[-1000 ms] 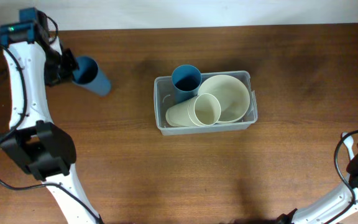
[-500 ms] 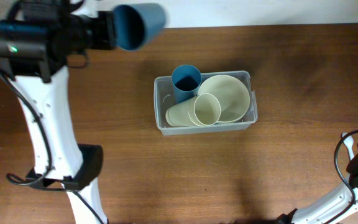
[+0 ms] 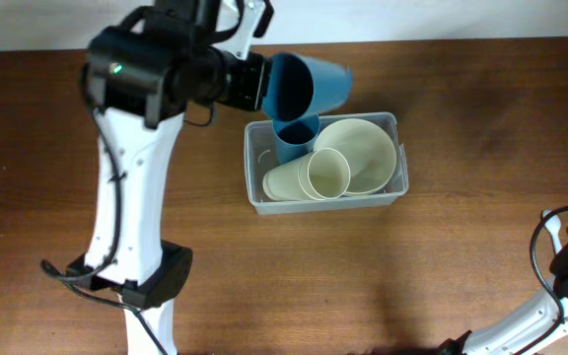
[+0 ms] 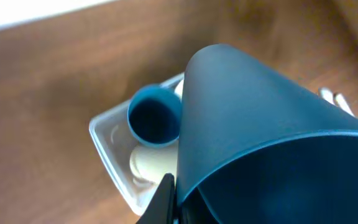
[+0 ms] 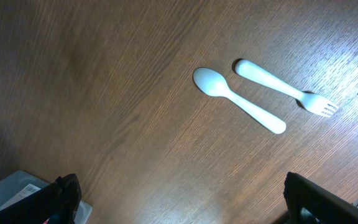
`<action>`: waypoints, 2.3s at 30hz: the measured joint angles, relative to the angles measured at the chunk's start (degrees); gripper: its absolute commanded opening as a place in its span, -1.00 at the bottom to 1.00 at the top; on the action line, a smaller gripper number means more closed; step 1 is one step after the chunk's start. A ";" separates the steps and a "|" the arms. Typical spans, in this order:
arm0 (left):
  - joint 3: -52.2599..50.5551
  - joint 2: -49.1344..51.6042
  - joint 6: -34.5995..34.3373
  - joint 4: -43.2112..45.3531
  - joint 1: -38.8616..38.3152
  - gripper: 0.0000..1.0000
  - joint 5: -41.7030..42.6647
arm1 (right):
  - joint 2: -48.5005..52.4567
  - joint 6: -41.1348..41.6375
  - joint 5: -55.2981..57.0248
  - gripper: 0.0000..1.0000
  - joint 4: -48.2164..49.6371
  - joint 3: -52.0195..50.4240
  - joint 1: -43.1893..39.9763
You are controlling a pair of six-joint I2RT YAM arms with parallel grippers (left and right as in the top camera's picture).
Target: Pack container
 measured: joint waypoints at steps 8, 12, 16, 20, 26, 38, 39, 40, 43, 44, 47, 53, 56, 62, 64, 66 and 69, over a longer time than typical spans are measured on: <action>-5.64 0.11 0.46 -0.02 0.00 -0.97 -4.94 | 0.00 0.02 0.00 0.97 0.00 0.00 0.00; -7.21 0.11 1.20 0.02 0.00 -0.97 -7.80 | 0.00 -0.02 0.02 0.98 -0.02 0.00 0.00; -10.84 0.11 1.49 0.04 0.00 -0.97 -9.31 | 0.00 0.02 0.00 0.98 -0.02 0.00 0.00; -13.31 0.11 1.49 0.00 0.00 -0.55 -10.10 | 0.00 0.02 0.00 0.98 0.00 0.00 0.00; -13.31 0.11 1.62 0.09 0.00 0.07 -10.88 | 0.00 0.00 0.00 0.98 -0.02 0.00 0.00; -6.27 0.07 1.70 3.30 0.07 0.11 -11.10 | 0.00 -0.02 0.00 0.98 -0.02 0.00 0.00; -4.55 -0.13 1.70 2.78 0.13 0.11 -9.90 | 0.00 -0.04 0.02 0.98 -0.02 0.00 0.00; -3.39 -0.39 1.70 2.12 0.17 0.11 -8.70 | 0.00 0.02 0.00 0.98 -0.02 0.00 0.00; -1.77 -2.40 1.70 0.22 -0.13 0.11 -3.39 | 0.00 0.00 0.02 0.98 -0.02 0.00 0.00; -1.60 -3.04 1.70 0.22 -0.63 0.11 -2.25 | 0.00 0.00 0.00 0.98 0.00 0.00 0.00; -1.46 -4.20 1.70 0.20 -3.87 0.11 -0.79 | 0.00 0.02 0.00 0.98 0.00 0.00 0.00; -8.07 -4.50 2.38 0.26 -12.96 0.10 -3.98 | 0.00 0.00 0.00 0.98 -0.02 0.00 0.00; -13.81 -4.39 2.60 0.13 -15.52 0.10 -5.66 | 0.00 0.00 0.00 0.97 0.00 0.00 0.00; -20.94 -4.17 2.80 0.07 -16.17 0.09 -8.35 | 0.00 0.00 0.00 0.98 0.00 0.00 0.00; -22.01 -4.17 2.80 0.09 -16.15 0.09 -9.79 | 0.00 0.00 0.00 0.98 0.00 0.00 0.00; -22.69 -4.17 2.80 0.09 -16.17 0.10 -11.43 | 0.00 0.02 0.00 0.98 0.00 0.00 0.00; -24.17 -4.17 2.80 0.07 -16.15 0.09 -14.32 | 0.00 0.02 0.00 0.98 -0.02 0.00 0.00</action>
